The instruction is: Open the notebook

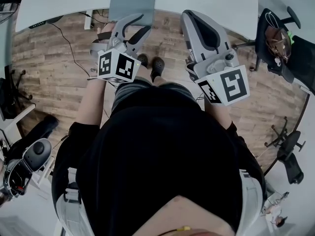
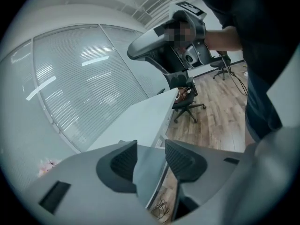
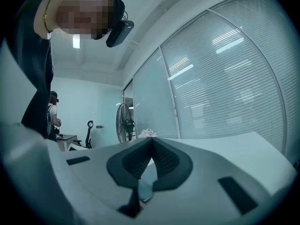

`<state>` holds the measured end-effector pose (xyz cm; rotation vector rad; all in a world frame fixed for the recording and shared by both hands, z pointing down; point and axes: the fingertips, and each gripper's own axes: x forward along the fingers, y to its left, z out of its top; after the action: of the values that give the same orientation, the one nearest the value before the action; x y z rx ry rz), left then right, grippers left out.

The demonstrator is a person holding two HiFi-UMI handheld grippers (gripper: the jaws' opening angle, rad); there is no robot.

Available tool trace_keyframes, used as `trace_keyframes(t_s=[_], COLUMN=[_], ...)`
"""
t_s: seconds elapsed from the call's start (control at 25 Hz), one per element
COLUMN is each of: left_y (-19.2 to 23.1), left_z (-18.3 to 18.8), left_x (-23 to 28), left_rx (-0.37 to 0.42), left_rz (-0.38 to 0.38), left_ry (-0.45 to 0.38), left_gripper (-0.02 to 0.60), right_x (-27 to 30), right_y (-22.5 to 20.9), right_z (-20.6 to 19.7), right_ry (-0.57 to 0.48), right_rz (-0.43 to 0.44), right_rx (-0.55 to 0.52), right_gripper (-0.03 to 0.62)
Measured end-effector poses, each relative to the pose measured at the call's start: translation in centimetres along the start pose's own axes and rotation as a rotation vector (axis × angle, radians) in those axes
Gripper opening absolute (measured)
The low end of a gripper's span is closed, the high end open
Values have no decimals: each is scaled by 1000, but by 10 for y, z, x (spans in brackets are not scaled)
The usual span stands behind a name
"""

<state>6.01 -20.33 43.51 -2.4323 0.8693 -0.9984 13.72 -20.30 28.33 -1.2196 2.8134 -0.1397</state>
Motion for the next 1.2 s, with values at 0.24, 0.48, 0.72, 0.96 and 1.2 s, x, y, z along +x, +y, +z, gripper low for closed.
trace_keyframes(t_s=[0.24, 0.48, 0.72, 0.96, 1.2], left_y=[-11, -19, -19, -24, -27], left_z=[-16, -27, -26, -34, -40], left_x=[13, 22, 27, 34, 37], left_rx=[119, 243, 316, 408, 359], left_rz=[-8, -40, -32, -46, -77], left_ry=[80, 132, 146, 170, 187], left_gripper=[196, 196, 183, 171, 139], right_x=[-4, -7, -10, -11, -11], right_y=[-5, -6, -7, -8, -8], right_z=[-6, -9, -9, -9, -8], right_ry=[11, 12, 10, 7, 3], right_rz=[-13, -17, -18, -25, -25], right_rx=[6, 15, 18, 19, 23], right_gripper=[4, 4, 5, 5, 5])
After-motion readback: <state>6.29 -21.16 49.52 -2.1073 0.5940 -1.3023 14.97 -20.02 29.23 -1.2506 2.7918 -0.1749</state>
